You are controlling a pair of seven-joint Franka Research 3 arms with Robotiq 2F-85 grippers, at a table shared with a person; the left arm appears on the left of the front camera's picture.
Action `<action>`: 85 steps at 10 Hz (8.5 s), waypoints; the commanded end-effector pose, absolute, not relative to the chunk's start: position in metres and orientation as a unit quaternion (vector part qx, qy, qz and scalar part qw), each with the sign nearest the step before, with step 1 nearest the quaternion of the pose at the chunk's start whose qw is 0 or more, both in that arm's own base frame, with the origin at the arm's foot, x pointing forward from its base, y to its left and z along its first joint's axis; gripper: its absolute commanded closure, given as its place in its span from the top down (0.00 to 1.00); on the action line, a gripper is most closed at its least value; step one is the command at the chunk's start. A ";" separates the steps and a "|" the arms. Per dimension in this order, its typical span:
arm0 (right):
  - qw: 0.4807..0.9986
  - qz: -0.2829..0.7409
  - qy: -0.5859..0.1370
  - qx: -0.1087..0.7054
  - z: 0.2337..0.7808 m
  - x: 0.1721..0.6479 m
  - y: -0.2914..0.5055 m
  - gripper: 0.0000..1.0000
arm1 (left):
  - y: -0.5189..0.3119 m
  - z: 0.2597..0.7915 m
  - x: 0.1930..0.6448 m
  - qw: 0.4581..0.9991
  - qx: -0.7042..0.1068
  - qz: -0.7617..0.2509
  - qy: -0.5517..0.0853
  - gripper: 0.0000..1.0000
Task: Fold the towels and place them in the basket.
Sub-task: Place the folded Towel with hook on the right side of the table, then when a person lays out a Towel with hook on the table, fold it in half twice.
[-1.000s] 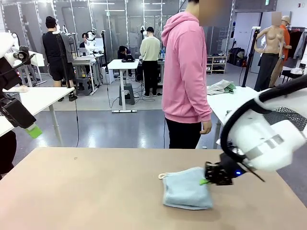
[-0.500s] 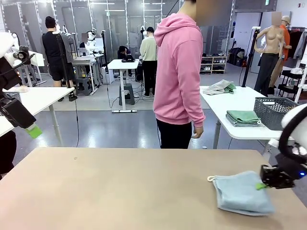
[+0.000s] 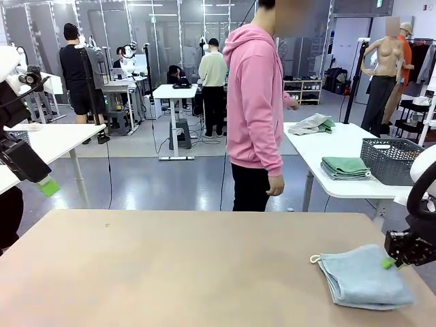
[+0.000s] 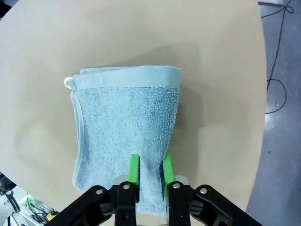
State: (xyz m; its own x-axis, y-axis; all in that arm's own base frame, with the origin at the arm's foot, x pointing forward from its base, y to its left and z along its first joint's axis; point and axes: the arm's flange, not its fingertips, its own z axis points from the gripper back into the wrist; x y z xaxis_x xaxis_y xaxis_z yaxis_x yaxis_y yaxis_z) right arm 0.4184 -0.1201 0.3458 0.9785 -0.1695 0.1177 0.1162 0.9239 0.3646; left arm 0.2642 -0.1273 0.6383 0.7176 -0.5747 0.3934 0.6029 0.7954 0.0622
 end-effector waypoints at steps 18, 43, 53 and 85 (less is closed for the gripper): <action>0.986 -0.074 -0.084 0.121 0.378 0.402 -0.087 1.00 | -0.129 0.641 0.265 0.927 -0.036 -0.315 -0.201 0.90; 0.935 0.300 -0.152 0.108 0.714 0.216 -0.019 1.00 | -0.129 0.641 0.265 0.927 -0.036 -0.315 -0.201 0.90; 0.935 0.300 -0.152 0.108 0.714 0.216 -0.019 1.00 | -0.129 0.641 0.265 0.927 -0.036 -0.315 -0.201 0.90; 0.714 0.698 -0.047 0.019 0.357 0.303 0.247 1.00 | -0.221 0.361 0.294 0.715 0.002 -0.694 -0.091 0.90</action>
State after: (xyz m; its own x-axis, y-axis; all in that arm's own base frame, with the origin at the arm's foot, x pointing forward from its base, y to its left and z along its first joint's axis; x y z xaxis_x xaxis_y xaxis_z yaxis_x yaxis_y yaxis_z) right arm 0.3055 0.2539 0.3728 0.0587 0.9957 0.0713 -0.9978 0.0607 -0.0265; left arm 0.3165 -0.2433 0.3916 0.0519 -0.9930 0.1064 0.9932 0.0624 0.0978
